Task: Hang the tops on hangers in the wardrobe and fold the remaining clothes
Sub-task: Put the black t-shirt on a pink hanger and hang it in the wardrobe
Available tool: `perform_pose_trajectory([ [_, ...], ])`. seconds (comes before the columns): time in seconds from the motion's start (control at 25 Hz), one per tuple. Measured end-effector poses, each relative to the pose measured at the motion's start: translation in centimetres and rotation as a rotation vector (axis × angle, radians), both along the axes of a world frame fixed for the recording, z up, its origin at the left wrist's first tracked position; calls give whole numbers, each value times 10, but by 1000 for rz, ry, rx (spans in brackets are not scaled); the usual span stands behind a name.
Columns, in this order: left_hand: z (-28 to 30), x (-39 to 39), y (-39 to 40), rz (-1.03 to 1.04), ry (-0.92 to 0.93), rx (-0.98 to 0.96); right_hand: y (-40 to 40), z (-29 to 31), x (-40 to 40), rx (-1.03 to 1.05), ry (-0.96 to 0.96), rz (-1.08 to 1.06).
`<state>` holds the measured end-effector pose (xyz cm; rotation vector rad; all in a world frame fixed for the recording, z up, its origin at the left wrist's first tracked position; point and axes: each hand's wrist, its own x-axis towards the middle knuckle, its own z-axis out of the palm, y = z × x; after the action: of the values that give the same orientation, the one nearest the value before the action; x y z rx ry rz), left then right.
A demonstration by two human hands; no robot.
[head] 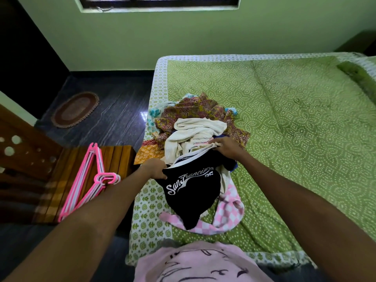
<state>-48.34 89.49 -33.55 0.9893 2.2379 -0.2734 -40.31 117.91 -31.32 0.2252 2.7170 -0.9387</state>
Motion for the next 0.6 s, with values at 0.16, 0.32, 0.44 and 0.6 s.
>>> perform_pose_trajectory([
  [0.16, -13, 3, -7, 206, -232, 164, -7, -5, 0, 178, 153, -5],
  [0.32, -15, 8, -8, 323, -480, 102, -25, 0, 1, 305, 242, 94],
  [0.44, -13, 12, -2, 316, -400, -73, -33, 2, -2, 509, 253, 377],
  [0.6, -12, 8, -9, 350, -305, -95, -32, 3, -4, 695, 189, 584],
])
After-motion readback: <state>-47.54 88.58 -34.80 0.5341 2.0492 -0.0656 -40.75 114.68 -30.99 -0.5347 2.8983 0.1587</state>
